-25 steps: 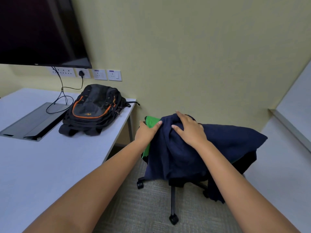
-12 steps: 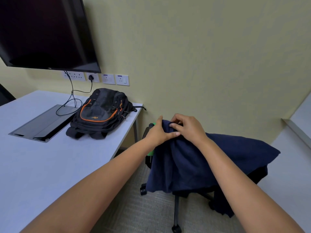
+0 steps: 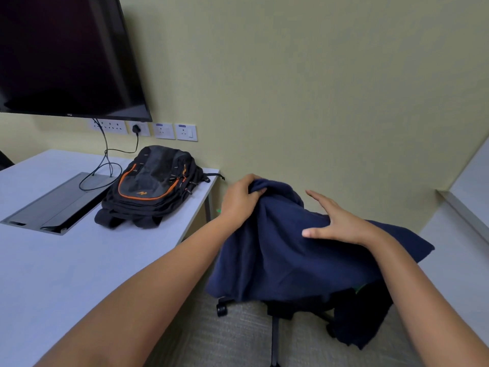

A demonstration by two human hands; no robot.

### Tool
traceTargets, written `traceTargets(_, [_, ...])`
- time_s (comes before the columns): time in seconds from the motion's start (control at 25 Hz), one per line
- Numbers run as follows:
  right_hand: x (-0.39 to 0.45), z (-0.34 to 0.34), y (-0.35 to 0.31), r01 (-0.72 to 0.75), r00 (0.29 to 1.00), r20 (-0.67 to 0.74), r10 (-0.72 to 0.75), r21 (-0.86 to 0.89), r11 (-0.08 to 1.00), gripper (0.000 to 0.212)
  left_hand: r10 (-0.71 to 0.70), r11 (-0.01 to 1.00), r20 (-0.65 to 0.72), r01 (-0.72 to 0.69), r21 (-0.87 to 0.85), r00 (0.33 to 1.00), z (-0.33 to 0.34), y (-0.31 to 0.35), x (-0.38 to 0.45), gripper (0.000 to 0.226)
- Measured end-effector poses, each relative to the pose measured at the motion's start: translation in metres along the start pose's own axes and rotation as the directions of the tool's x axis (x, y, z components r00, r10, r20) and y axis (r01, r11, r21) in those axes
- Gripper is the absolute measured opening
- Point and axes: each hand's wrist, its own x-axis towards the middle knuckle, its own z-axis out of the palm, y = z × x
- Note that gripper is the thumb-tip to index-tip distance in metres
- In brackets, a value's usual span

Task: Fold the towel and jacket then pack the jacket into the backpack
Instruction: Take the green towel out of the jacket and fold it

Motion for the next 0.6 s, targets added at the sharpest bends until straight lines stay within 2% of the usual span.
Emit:
traceTargets(0.12, [-0.008, 0.008, 0.011, -0.095, 0.987, -0.146, 0.064, -0.215, 0.972, 0.119, 0.097, 0.984, -0.093, -0.109, -0.141, 0.991, 0.001, 0.030, 0.007, 0.015])
traceTargets(0.2, [-0.007, 0.010, 0.011, -0.226, 0.937, -0.324, 0.132, -0.272, 0.935, 0.123, 0.149, 0.936, -0.147, -0.187, -0.298, 0.978, -0.002, 0.062, 0.011, 0.017])
traceTargets(0.28, [-0.003, 0.000, 0.013, -0.379, 0.864, -0.435, 0.253, -0.231, 0.896, 0.129, 0.098, 0.800, -0.191, -0.192, -0.568, 0.977, -0.005, 0.092, 0.014, 0.014])
traceTargets(0.36, [0.001, -0.016, 0.014, -0.513, 0.813, -0.414, 0.410, -0.175, 0.841, 0.128, 0.036, 0.605, -0.152, -0.143, -0.783, 0.988, -0.007, 0.112, 0.012, 0.011])
traceTargets(0.4, [0.002, -0.021, 0.014, -0.562, 0.791, -0.399, 0.464, -0.175, 0.809, 0.116, 0.025, 0.526, -0.112, -0.109, -0.844, 0.993, -0.007, 0.115, 0.011, 0.009])
traceTargets(0.44, [0.002, -0.026, 0.013, -0.593, 0.768, -0.421, 0.482, -0.186, 0.783, 0.091, 0.025, 0.470, -0.081, -0.083, -0.879, 0.996, -0.008, 0.114, 0.008, 0.009])
traceTargets(0.52, [0.002, -0.029, 0.008, -0.569, 0.709, -0.606, 0.361, -0.188, 0.801, 0.039, 0.038, 0.393, -0.058, -0.068, -0.917, 0.998, -0.014, 0.106, 0.005, 0.008])
traceTargets(0.6, [0.001, -0.033, -0.002, -0.457, 0.591, -0.780, 0.207, -0.112, 0.882, 0.024, 0.034, 0.357, -0.082, -0.089, -0.930, 0.996, -0.025, 0.095, 0.004, 0.008])
